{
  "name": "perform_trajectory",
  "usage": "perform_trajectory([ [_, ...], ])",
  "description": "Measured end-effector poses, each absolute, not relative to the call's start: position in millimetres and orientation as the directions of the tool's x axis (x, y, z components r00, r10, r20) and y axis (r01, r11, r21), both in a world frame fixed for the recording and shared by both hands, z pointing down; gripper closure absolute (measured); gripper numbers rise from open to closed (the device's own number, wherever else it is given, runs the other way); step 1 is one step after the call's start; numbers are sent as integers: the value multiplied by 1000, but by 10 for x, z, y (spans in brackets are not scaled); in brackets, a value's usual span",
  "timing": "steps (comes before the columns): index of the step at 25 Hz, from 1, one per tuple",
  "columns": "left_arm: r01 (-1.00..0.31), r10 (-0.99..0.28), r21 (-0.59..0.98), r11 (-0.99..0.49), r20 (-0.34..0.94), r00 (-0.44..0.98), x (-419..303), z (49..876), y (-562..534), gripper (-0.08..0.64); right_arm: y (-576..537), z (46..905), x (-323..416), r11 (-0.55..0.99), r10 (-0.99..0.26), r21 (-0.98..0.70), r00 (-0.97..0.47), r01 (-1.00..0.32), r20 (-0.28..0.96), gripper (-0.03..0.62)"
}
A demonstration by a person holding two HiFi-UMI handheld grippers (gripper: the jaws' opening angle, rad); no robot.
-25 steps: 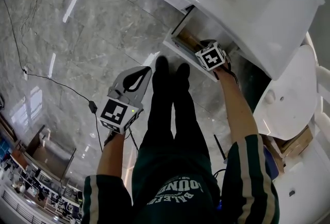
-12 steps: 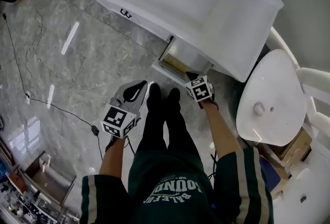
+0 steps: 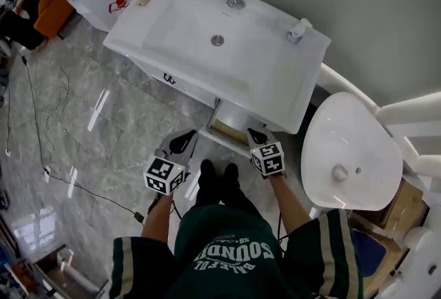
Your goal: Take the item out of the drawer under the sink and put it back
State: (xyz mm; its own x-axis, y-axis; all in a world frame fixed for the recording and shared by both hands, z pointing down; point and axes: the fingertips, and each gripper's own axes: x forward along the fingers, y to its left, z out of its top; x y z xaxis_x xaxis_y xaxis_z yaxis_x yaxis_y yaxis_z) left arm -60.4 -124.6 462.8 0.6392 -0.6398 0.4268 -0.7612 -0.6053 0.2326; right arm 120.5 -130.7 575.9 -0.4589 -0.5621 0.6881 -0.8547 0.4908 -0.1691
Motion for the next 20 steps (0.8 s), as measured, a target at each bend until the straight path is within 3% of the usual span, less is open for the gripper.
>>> perform_trajectory([
  [11, -762, -720, 109, -639, 264, 642, -460, 3563, -1537, 511, -1605, 3698, 1574, 454, -827, -67, -448, -888, 340, 591],
  [20, -753, -738, 52, -656, 169, 654, -290, 3055, -1640, 511, -1532, 2775, 1819, 407, -902, -35, -407, -913, 142, 591],
])
